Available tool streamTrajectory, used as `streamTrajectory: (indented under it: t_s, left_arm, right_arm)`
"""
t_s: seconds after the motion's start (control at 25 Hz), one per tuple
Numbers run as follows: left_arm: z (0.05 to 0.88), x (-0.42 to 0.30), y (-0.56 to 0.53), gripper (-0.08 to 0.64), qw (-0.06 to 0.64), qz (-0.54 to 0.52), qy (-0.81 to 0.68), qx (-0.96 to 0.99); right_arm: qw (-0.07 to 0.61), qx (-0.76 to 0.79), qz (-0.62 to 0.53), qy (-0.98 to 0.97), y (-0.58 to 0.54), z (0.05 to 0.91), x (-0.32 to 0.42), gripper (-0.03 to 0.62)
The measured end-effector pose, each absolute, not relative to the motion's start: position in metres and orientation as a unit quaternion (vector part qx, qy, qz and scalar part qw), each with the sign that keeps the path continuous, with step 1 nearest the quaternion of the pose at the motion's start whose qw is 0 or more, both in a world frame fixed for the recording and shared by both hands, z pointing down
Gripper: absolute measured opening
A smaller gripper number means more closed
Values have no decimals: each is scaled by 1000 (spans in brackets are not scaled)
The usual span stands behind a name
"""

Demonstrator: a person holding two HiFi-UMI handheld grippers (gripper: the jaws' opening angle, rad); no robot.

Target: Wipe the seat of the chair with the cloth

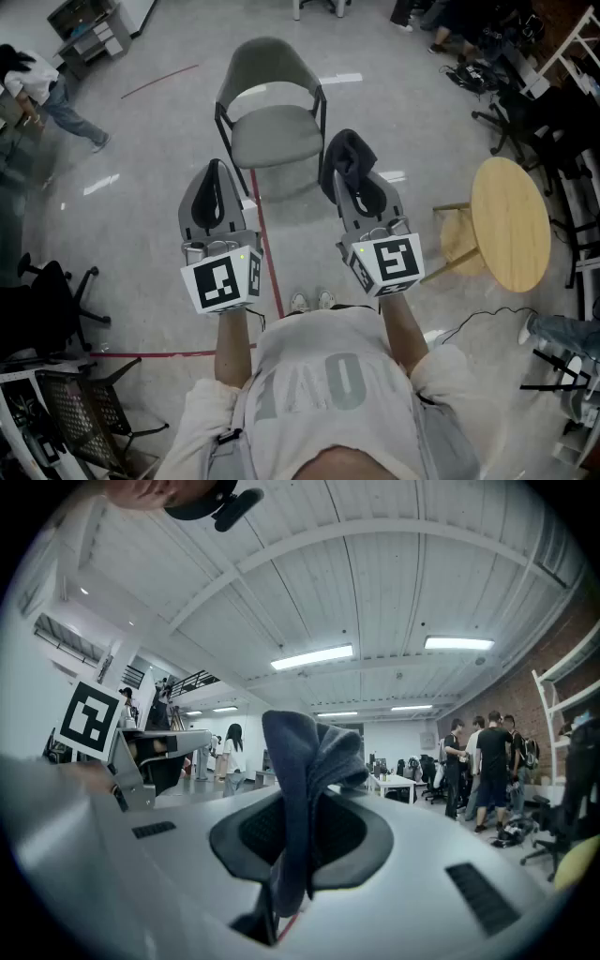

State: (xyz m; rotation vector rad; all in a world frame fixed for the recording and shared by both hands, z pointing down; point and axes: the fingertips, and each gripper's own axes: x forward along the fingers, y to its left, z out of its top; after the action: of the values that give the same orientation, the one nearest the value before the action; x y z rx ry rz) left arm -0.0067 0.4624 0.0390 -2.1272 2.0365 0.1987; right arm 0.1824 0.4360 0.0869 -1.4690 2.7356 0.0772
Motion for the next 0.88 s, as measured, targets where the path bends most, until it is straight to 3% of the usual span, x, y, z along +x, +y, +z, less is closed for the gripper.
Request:
streamTrajectory:
  t_s: [0.88]
  left_arm:
    - [55,-65,442,15,84,83,683,-721]
  right_arm:
    - [-2,-473,26,881,430,105,142,49]
